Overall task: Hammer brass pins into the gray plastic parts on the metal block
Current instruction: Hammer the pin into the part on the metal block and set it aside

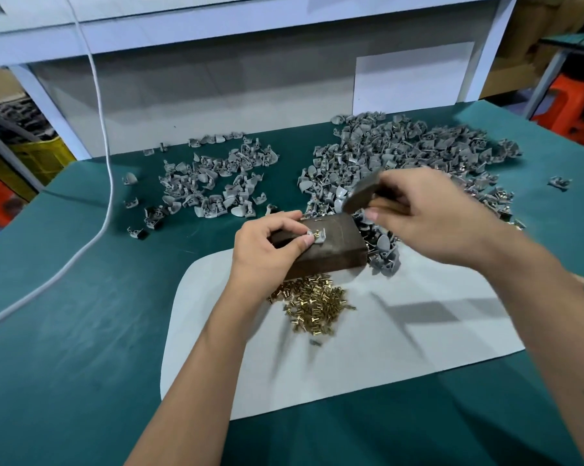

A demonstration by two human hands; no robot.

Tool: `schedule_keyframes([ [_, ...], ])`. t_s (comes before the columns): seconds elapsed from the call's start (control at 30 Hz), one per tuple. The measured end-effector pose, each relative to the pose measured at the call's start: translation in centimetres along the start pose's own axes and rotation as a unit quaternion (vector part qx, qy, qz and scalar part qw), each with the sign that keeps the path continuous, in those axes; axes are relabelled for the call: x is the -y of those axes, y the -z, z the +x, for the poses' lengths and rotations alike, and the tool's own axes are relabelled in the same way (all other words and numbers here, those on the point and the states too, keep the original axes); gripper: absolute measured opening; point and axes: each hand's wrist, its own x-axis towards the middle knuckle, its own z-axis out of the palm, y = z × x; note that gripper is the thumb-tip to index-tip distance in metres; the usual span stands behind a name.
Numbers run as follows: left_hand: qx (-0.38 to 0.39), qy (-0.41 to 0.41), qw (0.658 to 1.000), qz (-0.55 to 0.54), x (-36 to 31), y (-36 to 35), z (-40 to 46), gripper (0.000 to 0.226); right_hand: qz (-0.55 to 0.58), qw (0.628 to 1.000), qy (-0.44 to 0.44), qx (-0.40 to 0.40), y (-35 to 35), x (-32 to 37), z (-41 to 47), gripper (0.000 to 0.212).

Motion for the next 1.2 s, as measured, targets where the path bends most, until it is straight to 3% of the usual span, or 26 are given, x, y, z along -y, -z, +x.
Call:
schedule_keyframes([
  [0.03, -0.002, 0.0, 1.0, -0.002, -0.1, 0.0, 0.0, 0.012, -0.018, 1.0, 0.01, 0.008, -0.5, 0.5, 0.3, 0.004],
  [0.17, -0.001, -0.004, 1.0, 0.006, -0.2, -0.1, 0.1, 0.01, -0.086, 0.996, 0.036, 0.0, -1.1, 1.7, 1.5, 0.034],
  [0.3, 0.004, 0.005, 1.0, 0.008, 0.1, 0.0, 0.2, 0.009, -0.081, 0.987, 0.089, -0.104, -1.7, 2.5, 1.8, 0.024],
  [0.47, -0.003, -0.003, 1.0, 0.025, -0.1, -0.2, 0.2, 0.023, -0.228, 0.972, -0.032, 0.045, -2.7, 2.1, 1.5, 0.024],
  [0.53, -0.006, -0.002, 1.0, 0.028, -0.1, -0.1, 0.2, 0.023, -0.24, 0.97, -0.02, 0.023, -1.8, 2.5, 1.6, 0.026],
  [0.63, -0.003, 0.0, 1.0, 0.028, 0.0, 0.0, 0.4, 0.015, -0.164, 0.982, 0.02, -0.091, -2.2, 3.3, 1.4, 0.022],
  [0.8, 0.001, 0.0, 1.0, 0.02, 0.0, -0.2, 0.2, 0.021, -0.248, 0.967, -0.038, 0.038, -3.3, 3.6, 1.5, 0.023],
  [0.87, 0.001, 0.001, 1.0, 0.018, 0.0, -0.2, 0.3, 0.019, -0.242, 0.97, -0.018, 0.007, -2.4, 3.7, 1.6, 0.024],
  [0.97, -0.008, 0.002, 1.0, 0.021, 0.2, -0.1, 0.5, 0.014, -0.177, 0.978, 0.026, -0.106, -2.9, 3.9, 1.2, 0.024],
  [1.1, -0.002, 0.004, 0.999, 0.041, 0.1, -0.2, 0.3, 0.01, -0.256, 0.966, -0.03, 0.027, -3.6, 3.8, 1.2, 0.024],
  [1.2, -0.003, 0.007, 0.999, 0.034, 0.1, -0.2, 0.3, 0.007, -0.268, 0.963, 0.016, -0.021, -2.4, 4.1, 1.6, 0.024],
])
